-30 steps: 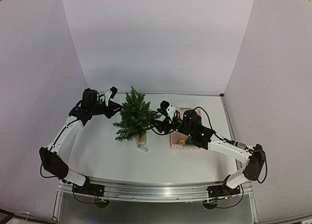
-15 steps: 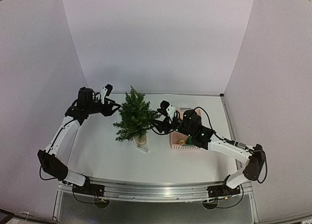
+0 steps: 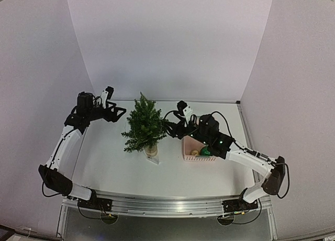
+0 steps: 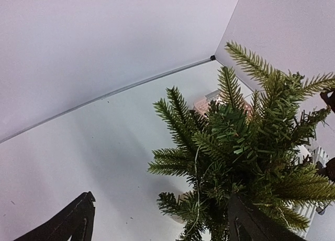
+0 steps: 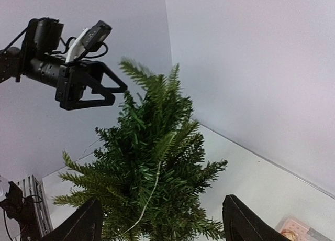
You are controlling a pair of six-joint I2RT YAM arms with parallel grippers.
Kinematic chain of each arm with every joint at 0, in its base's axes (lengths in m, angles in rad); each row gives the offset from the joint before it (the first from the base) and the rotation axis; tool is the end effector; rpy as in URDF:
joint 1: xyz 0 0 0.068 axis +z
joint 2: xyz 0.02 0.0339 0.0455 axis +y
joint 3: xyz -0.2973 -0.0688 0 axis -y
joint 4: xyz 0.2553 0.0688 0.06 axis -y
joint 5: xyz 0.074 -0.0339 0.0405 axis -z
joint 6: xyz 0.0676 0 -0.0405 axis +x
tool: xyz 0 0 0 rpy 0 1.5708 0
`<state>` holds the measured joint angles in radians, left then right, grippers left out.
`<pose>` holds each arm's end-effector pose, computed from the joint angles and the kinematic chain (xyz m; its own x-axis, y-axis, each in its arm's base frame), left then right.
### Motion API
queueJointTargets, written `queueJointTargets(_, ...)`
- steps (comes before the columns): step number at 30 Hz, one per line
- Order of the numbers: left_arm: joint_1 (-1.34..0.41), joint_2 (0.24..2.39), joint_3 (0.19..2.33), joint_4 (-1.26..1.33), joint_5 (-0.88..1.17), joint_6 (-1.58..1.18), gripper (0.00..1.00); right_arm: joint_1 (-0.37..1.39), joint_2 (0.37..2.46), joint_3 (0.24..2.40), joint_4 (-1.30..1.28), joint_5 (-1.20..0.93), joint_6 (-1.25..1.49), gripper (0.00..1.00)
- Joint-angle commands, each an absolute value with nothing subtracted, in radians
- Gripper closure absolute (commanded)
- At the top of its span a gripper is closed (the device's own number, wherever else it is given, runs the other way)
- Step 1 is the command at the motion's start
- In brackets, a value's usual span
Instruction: Decorate the small christmas tree
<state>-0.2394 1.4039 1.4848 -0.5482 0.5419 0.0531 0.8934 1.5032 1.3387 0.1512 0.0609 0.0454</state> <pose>0.3201 -0.1140 0.4277 -0.4025 0.1450 -0.9039 0.6728 0.7164 -0.1846 0.2558 0.3115 0.4256 -0.0419 0.0202 -0.9989 -0.7385 0.6728 0.0446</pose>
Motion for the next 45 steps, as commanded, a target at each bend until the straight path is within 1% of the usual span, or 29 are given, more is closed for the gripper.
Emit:
queueJointTargets(1, -0.19, 1.339, 1.536, -0.49, 0.535, -0.001, 0.08, 0.842, 1.422, 1.426, -0.002, 0.235, 0.141, 0.23)
queueJointTargets(3, -0.168, 1.325, 1.522, -0.482, 0.526, -0.031, 0.05, 0.789, 1.41, 1.439, -0.099, 0.27, 0.19, 0.23)
queueJointTargets(6, -0.139, 1.298, 1.482, -0.47, 0.511, -0.064, 0.01, 0.685, 1.392, 1.433, -0.229, 0.26, 0.294, 0.23)
queueJointTargets(10, -0.112, 1.261, 1.415, -0.453, 0.486, -0.095, 0.0, 0.602, 1.372, 1.391, -0.318, 0.253, 0.326, 0.22)
queueJointTargets(13, -0.088, 1.238, 1.368, -0.446, 0.47, -0.129, 0.0, 0.548, 1.378, 1.379, -0.374, 0.21, 0.353, 0.22)
queueJointTargets(17, -0.064, 1.214, 1.295, -0.436, 0.464, -0.148, 0.0, 0.48, 1.414, 1.38, -0.431, 0.153, 0.396, 0.22)
queueJointTargets(22, -0.063, 1.181, 1.197, -0.415, 0.476, -0.136, 0.0, 0.444, 1.48, 1.401, -0.463, 0.094, 0.401, 0.24)
queueJointTargets(26, -0.063, 1.148, 1.1, -0.38, 0.465, -0.126, 0.0, 0.416, 1.536, 1.435, -0.502, 0.095, 0.413, 0.28)
queueJointTargets(29, -0.063, 1.135, 1.053, -0.345, 0.472, -0.128, 0.0, 0.407, 1.616, 1.485, -0.55, 0.176, 0.417, 0.37)
queueJointTargets(33, -0.063, 1.148, 1.044, -0.337, 0.497, -0.111, 0.0, 0.388, 1.74, 1.556, -0.562, 0.237, 0.369, 0.46)
queueJointTargets(36, -0.063, 1.162, 1.046, -0.339, 0.499, -0.077, 0.0, 0.363, 1.867, 1.652, -0.592, 0.237, 0.298, 0.49)
queueJointTargets(39, -0.062, 1.181, 1.051, -0.345, 0.5, -0.05, 0.0, 0.342, 1.976, 1.753, -0.628, 0.218, 0.217, 0.49)
queueJointTargets(42, -0.062, 1.204, 1.061, -0.354, 0.506, -0.029, 0.01, 0.328, 2.089, 1.855, -0.67, 0.183, 0.041, 0.46)
queueJointTargets(45, -0.063, 1.232, 1.075, -0.367, 0.506, -0.011, 0.0, 0.295, 2.165, 1.965, -0.735, 0.102, -0.087, 0.45)
